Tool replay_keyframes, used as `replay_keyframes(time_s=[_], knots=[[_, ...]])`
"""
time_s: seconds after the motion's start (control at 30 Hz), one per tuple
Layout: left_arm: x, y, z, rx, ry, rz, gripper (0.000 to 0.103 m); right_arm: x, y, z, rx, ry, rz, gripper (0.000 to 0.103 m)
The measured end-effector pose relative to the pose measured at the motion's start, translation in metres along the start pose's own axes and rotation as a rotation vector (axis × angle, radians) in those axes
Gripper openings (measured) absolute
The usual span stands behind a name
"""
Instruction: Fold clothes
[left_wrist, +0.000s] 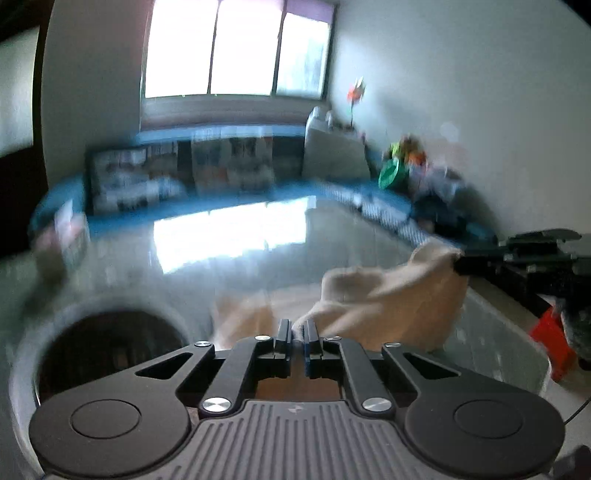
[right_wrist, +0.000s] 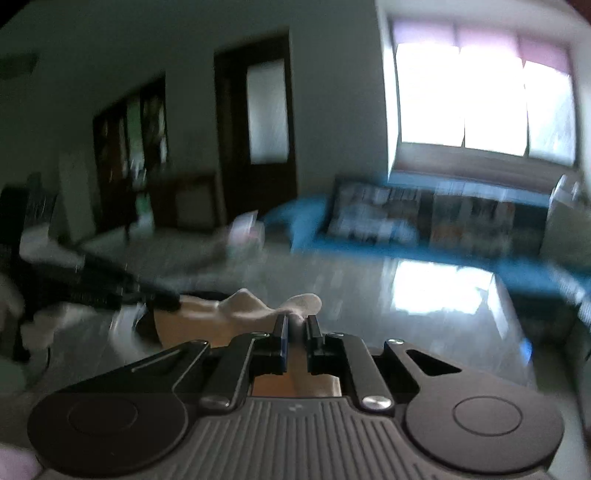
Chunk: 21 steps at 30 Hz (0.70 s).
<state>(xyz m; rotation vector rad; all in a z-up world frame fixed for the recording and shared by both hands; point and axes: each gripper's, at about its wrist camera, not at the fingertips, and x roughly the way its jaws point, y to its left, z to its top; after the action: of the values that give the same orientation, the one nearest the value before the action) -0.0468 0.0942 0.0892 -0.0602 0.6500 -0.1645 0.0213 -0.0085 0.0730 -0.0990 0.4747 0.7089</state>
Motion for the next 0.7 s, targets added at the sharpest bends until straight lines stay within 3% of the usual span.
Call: replay_keyframes(time_s=[0.1, 0.23, 0.43, 0.53, 0.63, 0.7], knots=[[0.014, 0.002, -0.024, -0.034, 0.108, -0.012, 0.007, 0.009, 0.011, -0.035, 0.039, 0.131, 0.023, 0.009], [0.025, 0.011, -0.039, -0.096, 0.170, -0.022, 0.008, 0.019, 0.025, -0.057, 0.076, 0.213, 0.016, 0.011], [0.035, 0.005, -0.043, -0.122, 0.213, 0.022, 0.015, 0.017, 0.024, -0.068, 0.095, 0.233, -0.031, 0.022], [0.035, 0.001, -0.046, -0.119, 0.225, 0.043, 0.021, 0.016, 0.027, -0.069, 0.079, 0.227, -0.054, 0.036], [0.027, -0.003, -0.071, -0.112, 0.230, 0.071, 0.039, 0.012, 0.029, -0.066, 0.067, 0.218, -0.061, 0.041], [0.024, -0.006, -0.074, -0.107, 0.234, 0.087, 0.042, 0.009, 0.029, -0.065, 0.063, 0.213, -0.056, 0.046]])
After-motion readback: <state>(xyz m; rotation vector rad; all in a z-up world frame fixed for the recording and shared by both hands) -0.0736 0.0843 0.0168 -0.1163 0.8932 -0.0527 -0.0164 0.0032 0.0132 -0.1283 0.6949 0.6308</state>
